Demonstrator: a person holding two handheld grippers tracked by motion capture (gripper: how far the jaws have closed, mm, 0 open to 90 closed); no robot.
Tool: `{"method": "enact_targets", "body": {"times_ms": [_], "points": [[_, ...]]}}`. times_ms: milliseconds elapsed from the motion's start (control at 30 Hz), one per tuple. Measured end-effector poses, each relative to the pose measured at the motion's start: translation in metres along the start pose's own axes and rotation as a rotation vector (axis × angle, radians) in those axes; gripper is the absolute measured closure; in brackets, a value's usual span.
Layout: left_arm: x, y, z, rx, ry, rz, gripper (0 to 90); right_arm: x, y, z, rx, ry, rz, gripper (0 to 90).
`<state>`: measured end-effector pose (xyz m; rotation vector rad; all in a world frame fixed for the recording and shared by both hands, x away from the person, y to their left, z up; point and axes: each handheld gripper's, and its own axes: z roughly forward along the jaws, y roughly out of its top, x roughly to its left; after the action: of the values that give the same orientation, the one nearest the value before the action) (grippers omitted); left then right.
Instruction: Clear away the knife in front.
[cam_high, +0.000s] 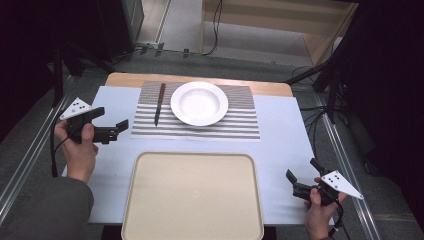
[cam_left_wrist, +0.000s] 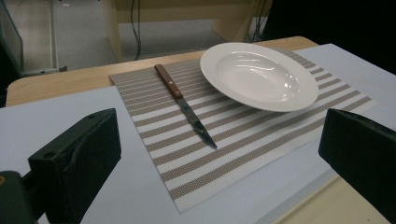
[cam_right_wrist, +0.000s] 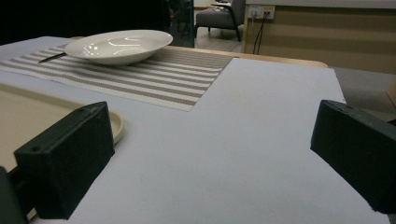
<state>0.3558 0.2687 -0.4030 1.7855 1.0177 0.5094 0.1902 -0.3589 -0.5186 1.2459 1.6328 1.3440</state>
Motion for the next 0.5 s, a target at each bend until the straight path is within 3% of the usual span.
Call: {"method": "enact_targets", "body": {"times_ms": [200,500], "points": [[0.007,0.007,0.013,0.010,-0.009,-0.013,0.0,0.000,0.000,0.000,0.002,-0.002,-0.004,0.0],[0.011,0.018,0.043,0.061,-0.004,0.001,0.0,0.001,0.000,0.002,0.006,0.004,-0.012,0.0]]}}
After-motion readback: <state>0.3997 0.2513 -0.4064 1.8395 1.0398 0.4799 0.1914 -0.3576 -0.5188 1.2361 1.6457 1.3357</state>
